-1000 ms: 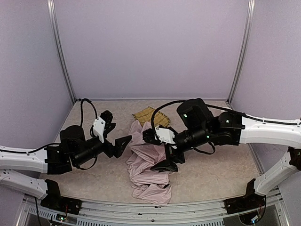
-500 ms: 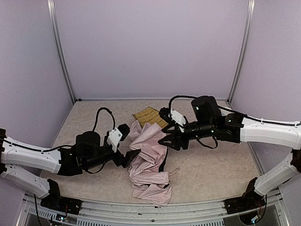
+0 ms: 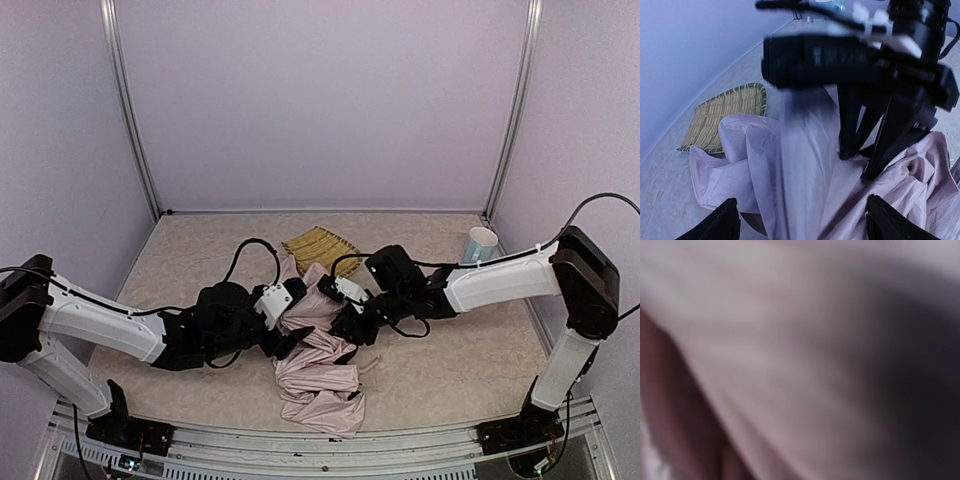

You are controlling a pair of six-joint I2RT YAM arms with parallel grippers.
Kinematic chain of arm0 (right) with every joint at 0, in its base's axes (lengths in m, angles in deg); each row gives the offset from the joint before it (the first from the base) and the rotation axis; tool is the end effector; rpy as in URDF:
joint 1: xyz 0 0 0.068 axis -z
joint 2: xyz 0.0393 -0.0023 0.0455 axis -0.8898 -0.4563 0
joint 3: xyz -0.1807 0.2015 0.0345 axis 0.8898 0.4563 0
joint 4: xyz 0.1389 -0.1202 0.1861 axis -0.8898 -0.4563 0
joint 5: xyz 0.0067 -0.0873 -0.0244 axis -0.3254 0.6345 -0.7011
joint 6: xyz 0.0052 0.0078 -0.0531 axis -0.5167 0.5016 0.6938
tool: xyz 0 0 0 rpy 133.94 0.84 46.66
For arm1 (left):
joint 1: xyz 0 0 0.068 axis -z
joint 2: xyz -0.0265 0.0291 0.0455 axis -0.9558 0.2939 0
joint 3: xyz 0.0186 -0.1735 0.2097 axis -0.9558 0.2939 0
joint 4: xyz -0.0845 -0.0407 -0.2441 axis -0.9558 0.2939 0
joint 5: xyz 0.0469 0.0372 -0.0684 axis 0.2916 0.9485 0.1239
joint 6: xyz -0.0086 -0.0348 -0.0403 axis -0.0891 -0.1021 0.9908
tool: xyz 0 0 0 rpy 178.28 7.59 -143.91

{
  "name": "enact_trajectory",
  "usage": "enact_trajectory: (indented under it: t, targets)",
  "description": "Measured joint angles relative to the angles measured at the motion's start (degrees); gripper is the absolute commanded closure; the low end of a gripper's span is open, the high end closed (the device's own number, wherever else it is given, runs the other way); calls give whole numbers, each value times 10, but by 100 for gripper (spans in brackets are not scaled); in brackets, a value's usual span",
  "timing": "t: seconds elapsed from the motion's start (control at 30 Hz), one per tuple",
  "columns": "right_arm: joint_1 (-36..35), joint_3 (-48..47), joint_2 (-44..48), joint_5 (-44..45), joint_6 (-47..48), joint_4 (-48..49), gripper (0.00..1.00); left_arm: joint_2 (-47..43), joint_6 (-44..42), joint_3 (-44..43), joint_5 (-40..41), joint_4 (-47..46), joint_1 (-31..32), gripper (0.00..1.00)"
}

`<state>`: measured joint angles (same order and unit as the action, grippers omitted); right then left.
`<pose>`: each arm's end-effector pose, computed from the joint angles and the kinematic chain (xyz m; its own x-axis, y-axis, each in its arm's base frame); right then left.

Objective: Put away the umbrella

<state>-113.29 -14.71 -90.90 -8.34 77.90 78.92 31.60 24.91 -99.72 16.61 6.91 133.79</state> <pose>0.2183 0.2848 0.1810 -0.3966 -0.5382 -0.7436 -0.9057 0.3614 0.2214 0.1517 -0.2555 0.1859 -0.0264 0.4492 -0.8930 0.7654 0.5837 0.2710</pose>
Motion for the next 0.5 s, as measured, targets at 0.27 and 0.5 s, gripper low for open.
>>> enact_trajectory:
  t: [0.27,0.5]
  targets:
    - [1,-7,-108,-23,-39,15,70,-71,-10,-28,-37,92,40,21]
    - [1,-18,-115,-24,-48,12,70,-46,-56,-63,-179,156,131,39]
